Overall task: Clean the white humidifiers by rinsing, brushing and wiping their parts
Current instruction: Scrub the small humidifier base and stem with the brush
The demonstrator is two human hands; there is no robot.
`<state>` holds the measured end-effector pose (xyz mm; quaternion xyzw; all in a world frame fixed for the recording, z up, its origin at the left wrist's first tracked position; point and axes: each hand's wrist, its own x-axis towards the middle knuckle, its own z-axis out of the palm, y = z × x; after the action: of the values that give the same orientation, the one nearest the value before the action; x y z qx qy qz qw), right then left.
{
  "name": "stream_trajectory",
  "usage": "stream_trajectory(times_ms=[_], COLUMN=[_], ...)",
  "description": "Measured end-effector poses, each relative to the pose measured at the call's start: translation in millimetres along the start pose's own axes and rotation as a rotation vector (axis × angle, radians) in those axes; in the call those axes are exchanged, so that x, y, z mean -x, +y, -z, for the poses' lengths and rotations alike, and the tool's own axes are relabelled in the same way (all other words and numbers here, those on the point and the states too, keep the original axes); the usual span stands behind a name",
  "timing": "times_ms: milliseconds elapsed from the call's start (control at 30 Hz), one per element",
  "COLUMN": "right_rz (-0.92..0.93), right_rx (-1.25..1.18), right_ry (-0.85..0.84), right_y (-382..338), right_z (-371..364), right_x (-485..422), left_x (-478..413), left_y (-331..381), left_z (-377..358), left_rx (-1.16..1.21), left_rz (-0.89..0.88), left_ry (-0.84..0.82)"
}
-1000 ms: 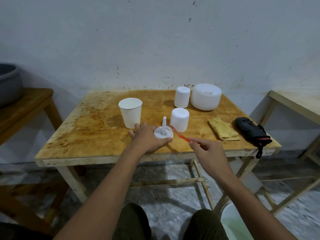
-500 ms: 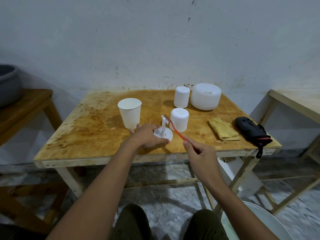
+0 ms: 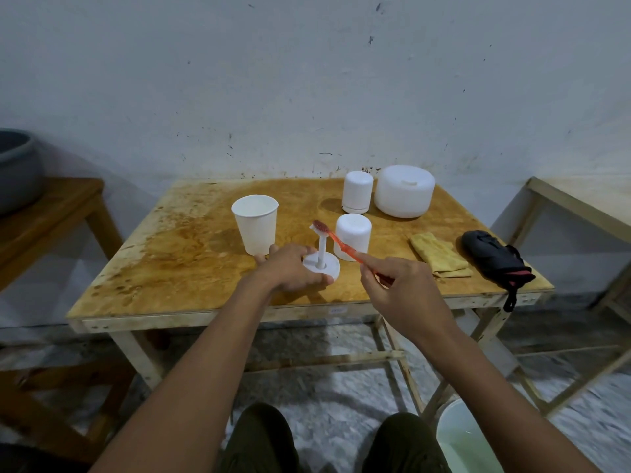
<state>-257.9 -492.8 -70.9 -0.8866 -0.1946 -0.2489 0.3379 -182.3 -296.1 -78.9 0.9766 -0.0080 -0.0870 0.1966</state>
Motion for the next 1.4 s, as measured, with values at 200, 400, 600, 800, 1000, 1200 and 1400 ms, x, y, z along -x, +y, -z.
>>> stream_trajectory(times_ms=[200,400,600,800,1000,1200,1400], right_rz=[0.221,0.292,0.268,0.122,-0.196,-0.341,-0.493], right_rx=[0.295,0.402,0.366,0.148,-0.233,-0.376,-0.455], right_ry=[-0.091,-0.107,-0.086,-0.01,-0.03,0.058,0.087], right_y=[-1,2,4,6,-5,-18,-24], right_z=[4,3,-2,-6,-8,-25,-45], right_x=[-4,-1,6,8,17,34,56], left_x=[-2,-2,-5,-3,-5,-5,-2], left_y=[-3,-5,-7,-4,-5,-5,-4], left_z=[-2,-4,-6,-4,-5,-6,-9], left_rx=[0.034,0.057,0.057,0.05,0.042,0.054,0.061], left_rz=[0.008,0.001,0.001,0.01,0.009,0.012,0.005], left_ry=[0.012,0.015,0.015,0.003,0.007,0.022,0.044])
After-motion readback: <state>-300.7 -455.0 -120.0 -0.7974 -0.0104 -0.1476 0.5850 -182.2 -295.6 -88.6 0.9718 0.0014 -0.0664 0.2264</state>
